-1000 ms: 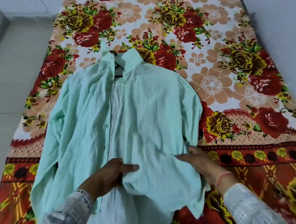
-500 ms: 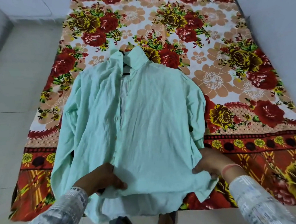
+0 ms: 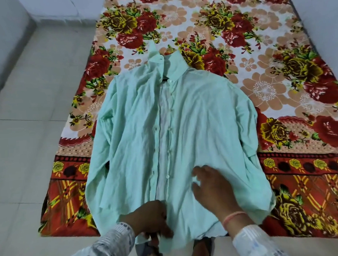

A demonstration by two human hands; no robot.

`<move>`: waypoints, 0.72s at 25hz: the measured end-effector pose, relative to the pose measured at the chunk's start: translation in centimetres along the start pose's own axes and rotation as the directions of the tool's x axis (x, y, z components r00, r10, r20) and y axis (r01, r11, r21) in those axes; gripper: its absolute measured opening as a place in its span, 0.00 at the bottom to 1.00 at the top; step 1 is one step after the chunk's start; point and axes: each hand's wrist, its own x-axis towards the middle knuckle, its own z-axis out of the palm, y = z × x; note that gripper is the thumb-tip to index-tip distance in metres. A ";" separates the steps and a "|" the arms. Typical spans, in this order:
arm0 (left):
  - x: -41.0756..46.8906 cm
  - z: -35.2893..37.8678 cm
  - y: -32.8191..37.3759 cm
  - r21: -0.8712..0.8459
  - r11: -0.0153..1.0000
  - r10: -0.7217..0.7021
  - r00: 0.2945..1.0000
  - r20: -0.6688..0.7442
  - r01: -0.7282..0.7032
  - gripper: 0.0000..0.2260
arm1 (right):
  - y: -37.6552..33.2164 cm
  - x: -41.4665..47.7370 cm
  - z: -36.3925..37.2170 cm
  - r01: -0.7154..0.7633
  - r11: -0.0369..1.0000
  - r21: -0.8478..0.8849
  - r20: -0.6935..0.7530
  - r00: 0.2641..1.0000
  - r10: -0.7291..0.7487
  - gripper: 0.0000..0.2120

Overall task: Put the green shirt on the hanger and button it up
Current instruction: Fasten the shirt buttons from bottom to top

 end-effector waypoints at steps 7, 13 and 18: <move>-1.1 -4.0 -1.6 -0.109 0.994 -0.036 0.987 -0.154 0.020 0.22 | 2.6 0.3 -0.7 -0.198 0.916 -0.349 0.701 0.594 0.395 0.19; 1.4 -6.5 -0.5 0.084 0.991 0.134 0.633 -0.763 -0.108 0.11 | -5.1 6.8 -1.3 -0.308 0.907 0.287 0.303 0.928 0.219 0.08; 2.4 -6.6 -1.3 -0.019 0.995 0.060 0.706 -0.706 -0.103 0.06 | -10.1 10.2 3.1 -0.471 0.705 0.530 0.361 0.878 0.315 0.12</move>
